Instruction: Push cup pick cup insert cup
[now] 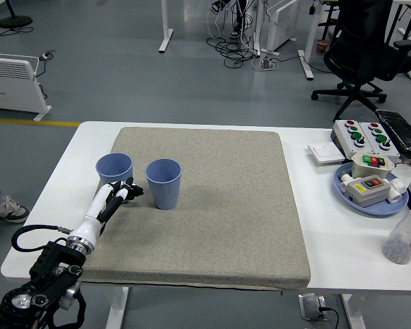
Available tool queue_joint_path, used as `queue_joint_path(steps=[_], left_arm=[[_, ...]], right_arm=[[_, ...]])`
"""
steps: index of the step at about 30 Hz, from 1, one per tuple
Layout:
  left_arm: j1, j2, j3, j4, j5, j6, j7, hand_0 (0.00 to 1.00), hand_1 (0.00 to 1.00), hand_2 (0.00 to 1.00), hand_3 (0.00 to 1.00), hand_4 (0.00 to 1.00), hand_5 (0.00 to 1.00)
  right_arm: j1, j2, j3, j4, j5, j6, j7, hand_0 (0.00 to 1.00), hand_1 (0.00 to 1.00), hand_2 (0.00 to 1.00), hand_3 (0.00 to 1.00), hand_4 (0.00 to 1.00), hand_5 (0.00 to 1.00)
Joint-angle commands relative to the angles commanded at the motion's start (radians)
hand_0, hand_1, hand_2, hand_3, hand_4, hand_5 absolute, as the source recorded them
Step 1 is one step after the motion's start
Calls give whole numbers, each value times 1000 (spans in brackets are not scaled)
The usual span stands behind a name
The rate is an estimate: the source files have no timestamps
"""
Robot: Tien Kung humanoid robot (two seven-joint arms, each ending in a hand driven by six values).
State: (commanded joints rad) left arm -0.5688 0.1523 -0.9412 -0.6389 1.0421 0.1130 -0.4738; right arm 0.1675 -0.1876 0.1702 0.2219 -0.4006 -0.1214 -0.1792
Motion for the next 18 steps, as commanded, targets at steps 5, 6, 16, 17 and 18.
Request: queue_joint_path(steps=[5, 6, 16, 17, 18], left_arm=[[-17, -5, 14, 32, -18, -1, -5, 651, 653, 577, 514, 605, 998], [-18, -6, 15, 34, -19, -1, -5, 651, 653, 577, 514, 605, 998], [-64, -20, 44, 103, -72, -5, -18, 650, 654, 576, 513, 600, 998], [-68, -21, 47, 109, -75, -6, -18, 650, 654, 576, 513, 600, 998], [-76, -23, 51, 120, -84, -7, -20, 650, 654, 576, 513, 600, 998]], right_arm=[[-2, 0, 5, 0, -8, 1, -2, 729, 668, 706, 599, 164, 390], [-2, 0, 5, 0, -9, 1, -2, 729, 668, 706, 599, 164, 390], [1, 1, 7, 1, -14, 4, -4, 729, 666, 706, 599, 164, 391], [1, 1, 7, 1, -14, 4, -4, 729, 666, 706, 599, 164, 391], [2, 1, 7, 1, -14, 4, -4, 729, 666, 706, 599, 164, 391]])
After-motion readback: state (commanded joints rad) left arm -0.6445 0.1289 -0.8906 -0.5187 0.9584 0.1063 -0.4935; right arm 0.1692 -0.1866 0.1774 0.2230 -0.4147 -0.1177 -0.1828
